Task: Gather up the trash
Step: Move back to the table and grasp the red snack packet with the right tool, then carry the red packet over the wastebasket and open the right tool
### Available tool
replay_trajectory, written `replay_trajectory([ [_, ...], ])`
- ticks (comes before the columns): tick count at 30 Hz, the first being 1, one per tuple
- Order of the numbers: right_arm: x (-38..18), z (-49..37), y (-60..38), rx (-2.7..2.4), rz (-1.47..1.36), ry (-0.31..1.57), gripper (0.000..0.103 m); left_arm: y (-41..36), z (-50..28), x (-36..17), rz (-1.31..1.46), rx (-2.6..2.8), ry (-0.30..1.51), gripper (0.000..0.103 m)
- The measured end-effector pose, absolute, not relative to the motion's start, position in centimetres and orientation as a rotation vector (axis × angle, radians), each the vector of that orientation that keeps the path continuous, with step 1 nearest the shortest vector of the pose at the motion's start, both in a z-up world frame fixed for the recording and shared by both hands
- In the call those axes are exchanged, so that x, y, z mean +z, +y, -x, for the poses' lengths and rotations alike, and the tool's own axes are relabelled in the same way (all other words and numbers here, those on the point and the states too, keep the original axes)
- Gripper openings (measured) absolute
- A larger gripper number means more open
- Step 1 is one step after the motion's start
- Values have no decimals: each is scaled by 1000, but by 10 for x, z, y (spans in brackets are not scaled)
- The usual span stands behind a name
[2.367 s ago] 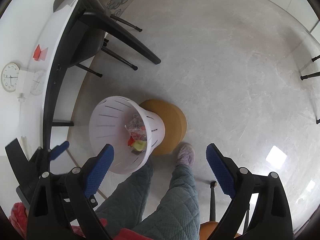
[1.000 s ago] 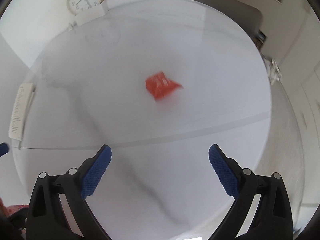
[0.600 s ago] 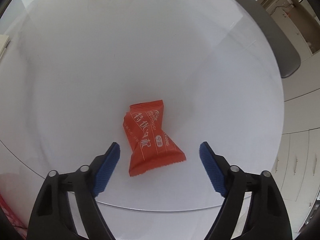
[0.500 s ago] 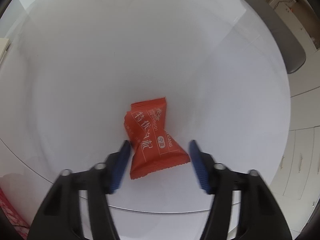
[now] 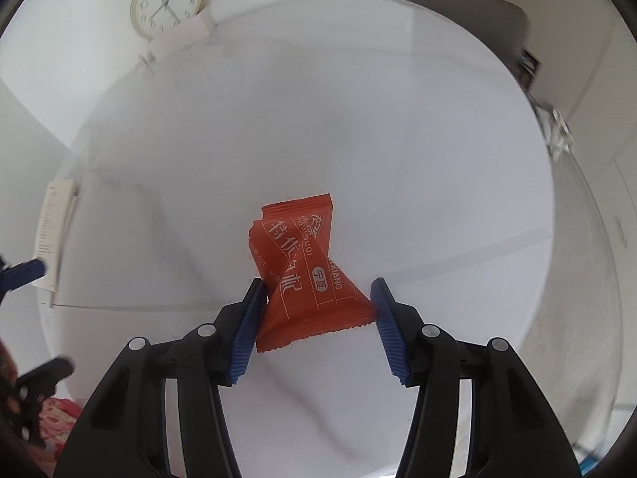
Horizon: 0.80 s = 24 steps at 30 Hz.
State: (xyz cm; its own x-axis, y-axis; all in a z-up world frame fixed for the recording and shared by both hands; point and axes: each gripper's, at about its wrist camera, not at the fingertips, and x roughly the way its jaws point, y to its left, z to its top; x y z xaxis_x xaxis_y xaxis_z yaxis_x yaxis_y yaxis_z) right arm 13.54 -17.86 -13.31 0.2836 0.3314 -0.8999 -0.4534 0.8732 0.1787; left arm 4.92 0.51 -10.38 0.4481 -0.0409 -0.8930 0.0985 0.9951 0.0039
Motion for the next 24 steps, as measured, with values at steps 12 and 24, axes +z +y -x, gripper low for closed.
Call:
replay_trajectory([
  [12, -146, 52, -307, 248, -141, 1257, 56, -121, 10, -104, -163, -372, 1112, 95],
  [24, -241, 75, -281, 306, -121, 1385, 57, -164, 49, -124, -188, -355, 1153, 95],
])
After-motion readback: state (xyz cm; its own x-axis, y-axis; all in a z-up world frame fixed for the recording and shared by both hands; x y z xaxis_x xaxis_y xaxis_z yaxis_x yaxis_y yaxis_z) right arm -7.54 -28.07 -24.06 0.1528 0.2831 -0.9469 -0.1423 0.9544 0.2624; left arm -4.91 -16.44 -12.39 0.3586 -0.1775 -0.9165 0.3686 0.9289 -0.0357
